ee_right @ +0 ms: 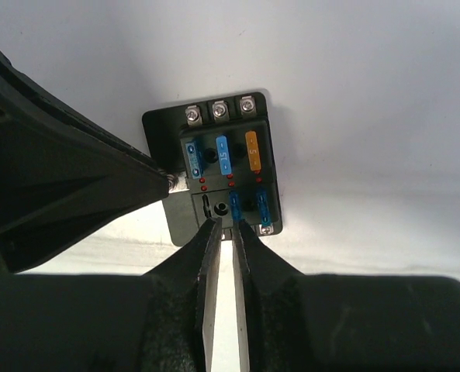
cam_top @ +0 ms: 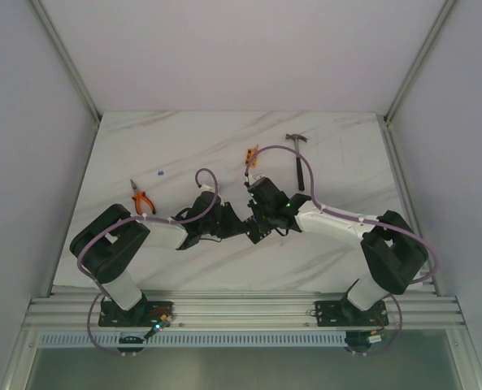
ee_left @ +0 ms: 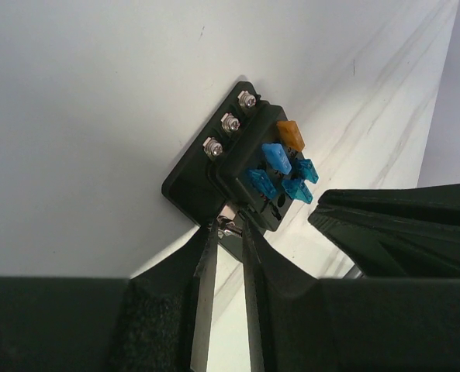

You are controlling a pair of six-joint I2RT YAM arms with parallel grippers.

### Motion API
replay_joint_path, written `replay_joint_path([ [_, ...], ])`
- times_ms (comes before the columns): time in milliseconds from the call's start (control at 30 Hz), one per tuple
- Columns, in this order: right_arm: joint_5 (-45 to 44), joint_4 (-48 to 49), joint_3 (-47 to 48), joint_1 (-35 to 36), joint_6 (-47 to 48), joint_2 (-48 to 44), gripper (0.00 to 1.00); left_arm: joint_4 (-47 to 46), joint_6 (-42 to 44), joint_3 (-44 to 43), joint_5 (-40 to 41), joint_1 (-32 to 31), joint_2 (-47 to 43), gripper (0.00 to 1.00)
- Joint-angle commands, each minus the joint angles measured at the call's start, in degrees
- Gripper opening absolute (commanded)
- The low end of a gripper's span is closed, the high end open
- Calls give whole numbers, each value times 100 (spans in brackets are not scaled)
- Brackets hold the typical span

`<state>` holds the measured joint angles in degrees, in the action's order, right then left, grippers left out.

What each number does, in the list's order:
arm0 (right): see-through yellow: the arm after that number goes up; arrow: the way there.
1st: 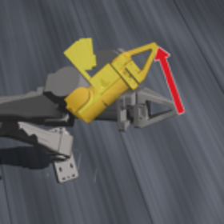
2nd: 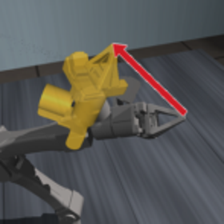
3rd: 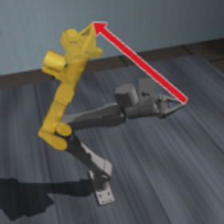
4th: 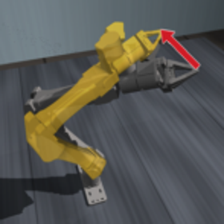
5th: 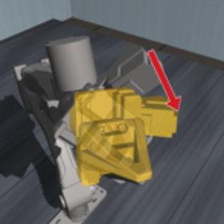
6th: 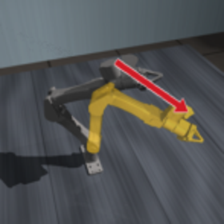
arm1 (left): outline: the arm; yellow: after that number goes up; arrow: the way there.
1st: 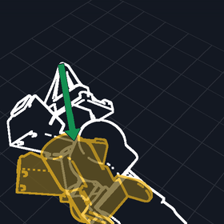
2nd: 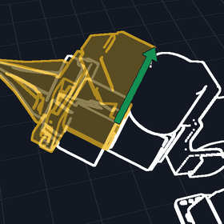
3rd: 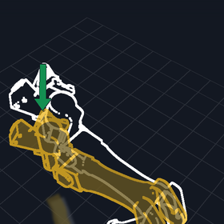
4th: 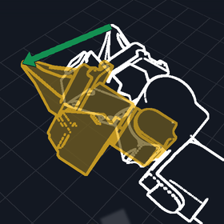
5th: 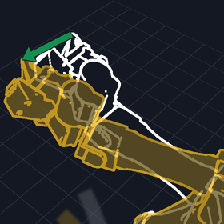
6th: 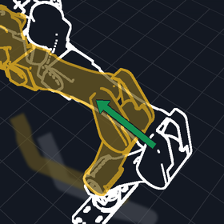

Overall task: Snap on the fuse box
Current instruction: Install the fuse at the fuse box base.

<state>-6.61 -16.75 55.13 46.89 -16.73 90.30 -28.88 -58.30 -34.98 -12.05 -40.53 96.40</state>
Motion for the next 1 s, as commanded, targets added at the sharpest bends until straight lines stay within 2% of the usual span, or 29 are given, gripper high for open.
replay_joint_path([
  [0,-61,-89,273,-41,142,-50,19,291,177,-103,196,-28,3,28],
  [967,-101,-252,453,-102,362,439,16,331,205,-117,202,-24,-47,28],
])
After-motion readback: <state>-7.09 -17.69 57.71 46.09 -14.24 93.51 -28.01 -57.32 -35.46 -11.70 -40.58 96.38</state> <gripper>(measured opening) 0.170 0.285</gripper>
